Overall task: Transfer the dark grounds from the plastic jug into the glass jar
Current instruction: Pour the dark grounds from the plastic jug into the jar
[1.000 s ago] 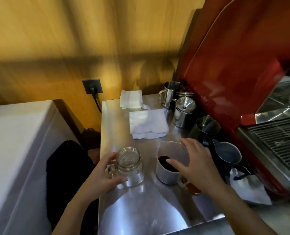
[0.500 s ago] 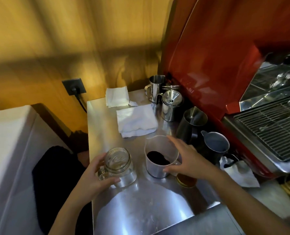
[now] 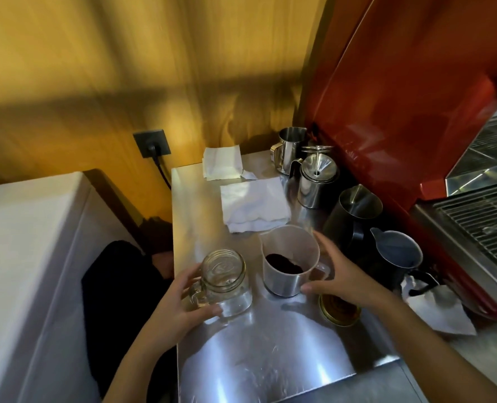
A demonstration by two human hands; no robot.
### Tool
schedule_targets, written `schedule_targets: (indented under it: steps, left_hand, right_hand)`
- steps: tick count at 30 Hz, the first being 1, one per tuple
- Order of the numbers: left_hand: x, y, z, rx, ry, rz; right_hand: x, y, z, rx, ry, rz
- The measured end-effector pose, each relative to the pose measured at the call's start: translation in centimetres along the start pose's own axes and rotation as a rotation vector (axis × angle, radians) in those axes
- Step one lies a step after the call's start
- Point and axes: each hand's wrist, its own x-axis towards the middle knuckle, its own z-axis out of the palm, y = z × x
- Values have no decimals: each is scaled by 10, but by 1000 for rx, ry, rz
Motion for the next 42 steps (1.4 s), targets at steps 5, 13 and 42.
schedule_targets:
  steps: [5, 13, 42]
  left_hand:
    - [-7, -7, 3, -36, 40, -38]
    - [-13, -12, 16, -176, 88, -32]
    - [-17, -27, 32, -327, 215, 6]
  right_hand:
    - [-20, 15, 26, 208, 292, 101]
    - [-25, 4, 37, 335, 470, 53]
    - [8, -113, 2, 235, 280, -490]
